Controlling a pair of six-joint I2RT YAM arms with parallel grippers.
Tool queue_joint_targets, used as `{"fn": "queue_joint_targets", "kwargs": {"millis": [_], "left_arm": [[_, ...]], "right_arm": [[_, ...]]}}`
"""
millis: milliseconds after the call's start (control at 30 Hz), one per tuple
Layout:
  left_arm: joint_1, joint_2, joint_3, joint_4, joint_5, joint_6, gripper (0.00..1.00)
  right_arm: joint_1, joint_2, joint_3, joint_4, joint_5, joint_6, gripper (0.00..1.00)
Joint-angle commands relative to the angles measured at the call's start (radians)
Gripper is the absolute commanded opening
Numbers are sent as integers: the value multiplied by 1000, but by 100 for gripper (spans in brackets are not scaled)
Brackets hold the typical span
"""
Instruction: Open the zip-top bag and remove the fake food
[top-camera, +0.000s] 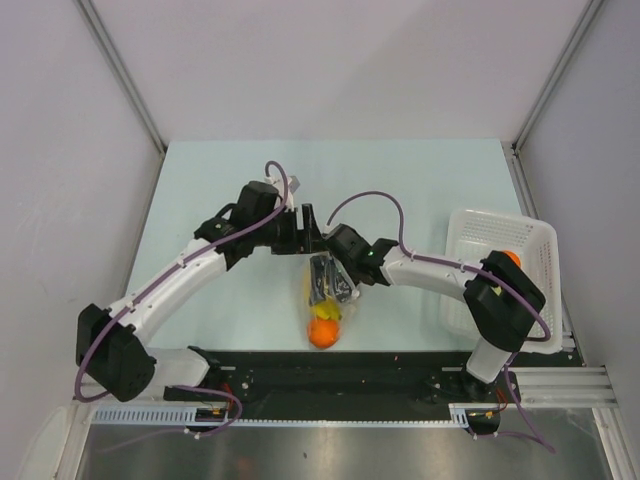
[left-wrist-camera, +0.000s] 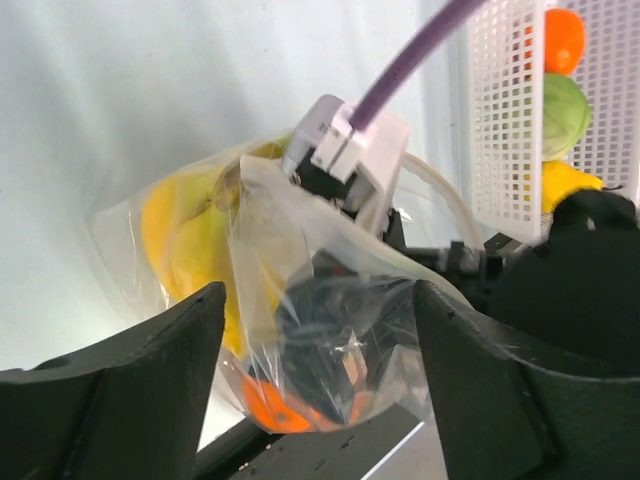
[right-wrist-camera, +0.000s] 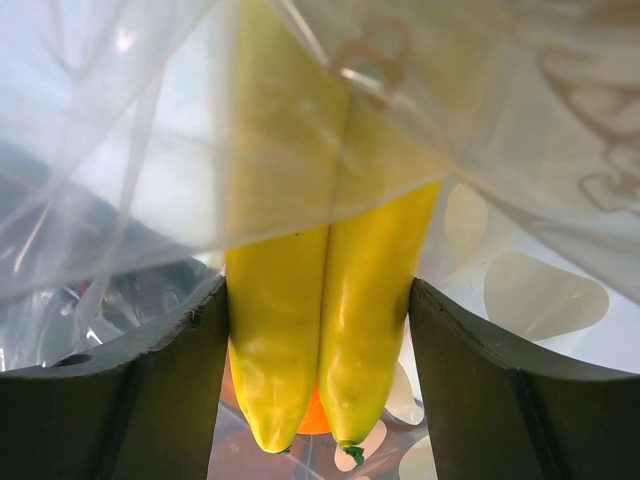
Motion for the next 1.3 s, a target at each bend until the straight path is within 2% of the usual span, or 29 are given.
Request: {"fn": "queue_joint_targets", "kwargs": {"millis": [0,33,100,133,167,200,233,333,467,533,600,700,800,900,933,1000,1033,1133,1267], "left_arm": [[5,28,37,68,25,-22,75],[5,37,36,74,34,-22,67],[9,40,42,79,83,-14,64],[12,24,40,84,97,-11,68],[13,10,36,93,106,-5,72],[13,-9,22,96,103,-3,78],[13,-41,19,88,91,1,80],[17,-81,22,27,68,23,85],[26,-124,25,-4,75,46,93],[28,-125,35,-30,83,52,95],[37,-130,54,-42,81,55,96],[48,-124,65,-45,101,58,94],[48,-96,69,-44,124,44,89],[46,-63,72,-31,132,41,82],[48,-55,74,-33,131,43,79],[46,-41,78,-33,126,46,75],[48,-30,82,-34,129,46,73],[45,-24,82,-34,135,47,68],[46,-16,72,-51,137,49,68]], "right_arm": [[24,-28,38,1,25,-24,32],[24,-24,38,1,20,-24,36],[28,-24,35,-5,26,-27,41],[28,-24,31,-6,26,-27,44],[28,-25,25,-9,26,-24,55],[25,-27,24,-14,23,-25,61],[24,-36,24,-19,20,-28,71],[21,-68,65,-86,49,-57,84],[19,-91,163,-215,57,-99,90],[21,-116,168,-207,46,-102,94],[19,-159,142,-186,68,-96,100],[-16,-185,134,-229,85,-71,100],[-15,-203,143,-212,77,-78,93],[-13,-214,131,-158,28,-55,77],[-15,-216,113,-137,17,-41,64],[-13,-212,96,-77,-21,-6,49],[-12,-205,91,-62,-32,1,37],[-5,-199,105,-51,-27,7,19],[-8,-205,119,-16,-38,18,15]]}}
